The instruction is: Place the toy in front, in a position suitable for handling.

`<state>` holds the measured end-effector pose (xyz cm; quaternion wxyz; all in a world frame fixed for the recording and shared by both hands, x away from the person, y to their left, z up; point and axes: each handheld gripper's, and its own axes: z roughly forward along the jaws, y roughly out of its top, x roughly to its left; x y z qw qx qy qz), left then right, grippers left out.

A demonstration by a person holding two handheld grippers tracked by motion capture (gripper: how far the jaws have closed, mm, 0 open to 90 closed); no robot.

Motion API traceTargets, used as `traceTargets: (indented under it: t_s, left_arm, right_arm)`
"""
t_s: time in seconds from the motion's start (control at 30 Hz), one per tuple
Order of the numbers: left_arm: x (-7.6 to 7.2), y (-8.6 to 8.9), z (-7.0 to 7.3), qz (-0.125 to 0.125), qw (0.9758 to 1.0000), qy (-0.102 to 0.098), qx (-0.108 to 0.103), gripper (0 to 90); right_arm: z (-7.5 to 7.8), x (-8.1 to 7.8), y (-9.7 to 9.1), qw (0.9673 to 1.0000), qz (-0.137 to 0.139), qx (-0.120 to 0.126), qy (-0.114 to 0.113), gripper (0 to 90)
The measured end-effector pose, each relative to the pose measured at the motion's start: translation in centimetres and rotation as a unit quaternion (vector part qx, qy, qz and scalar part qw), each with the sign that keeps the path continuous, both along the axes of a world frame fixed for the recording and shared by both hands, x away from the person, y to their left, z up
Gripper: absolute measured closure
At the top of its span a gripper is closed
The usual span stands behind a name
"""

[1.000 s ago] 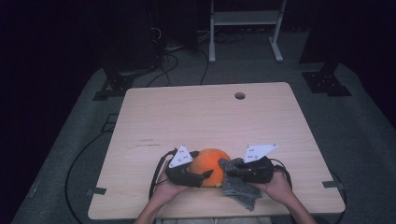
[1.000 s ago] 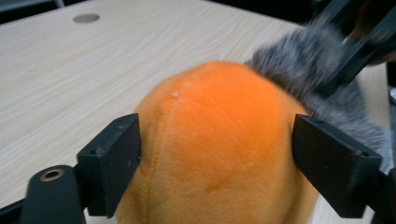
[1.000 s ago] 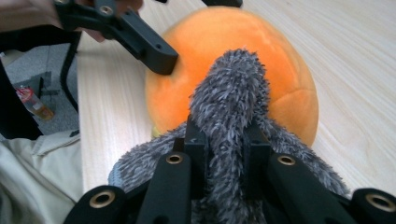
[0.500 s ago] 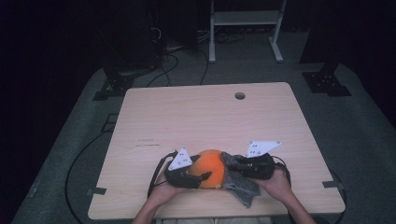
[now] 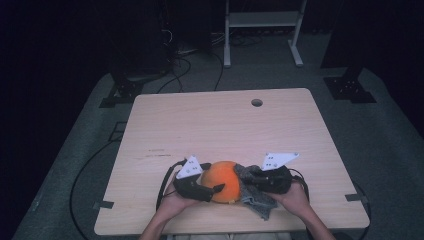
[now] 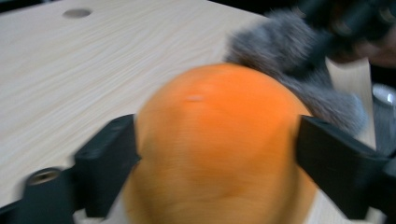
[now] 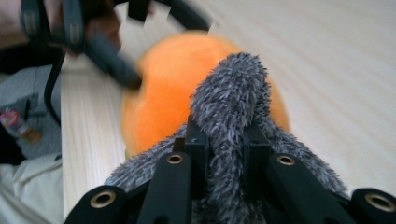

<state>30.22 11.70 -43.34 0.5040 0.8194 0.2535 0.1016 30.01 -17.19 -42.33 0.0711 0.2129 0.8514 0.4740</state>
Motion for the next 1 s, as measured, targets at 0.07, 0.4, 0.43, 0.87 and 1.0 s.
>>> traceTargets:
  t_s: [0.07, 0.4, 0.43, 0.87, 1.0]
  left_arm:
    - [0.5, 0.1, -0.5, -0.003, 0.9995, 0.031, -0.002, 10.7]
    - [-0.8, -0.6, -0.5, -0.023, 0.9989, -0.017, 0.036, 26.1]
    - [-0.9, -0.8, -0.5, -0.024, 0.9987, -0.021, 0.039, 26.7]
    - [-1.1, -1.3, -0.5, -0.024, 0.9981, -0.035, 0.044, 27.9]
    - [-0.9, -0.9, -0.2, -0.049, 0.9982, -0.025, 0.025, 20.8]
  right_arm:
    - [-0.1, 0.0, -0.2, 0.9999, 0.0, 0.006, 0.008, 76.5]
    - [0.1, -0.5, -1.0, 0.9997, -0.016, 0.0, 0.018, 76.2]
    - [0.6, -0.7, -0.7, 0.9998, -0.007, 0.014, 0.009, 76.2]
    - [0.8, -0.6, -0.8, 0.9998, -0.013, 0.014, 0.01, 75.7]
    - [0.5, -0.5, 0.0, 1.0, -0.001, 0.002, 0.006, 75.9]
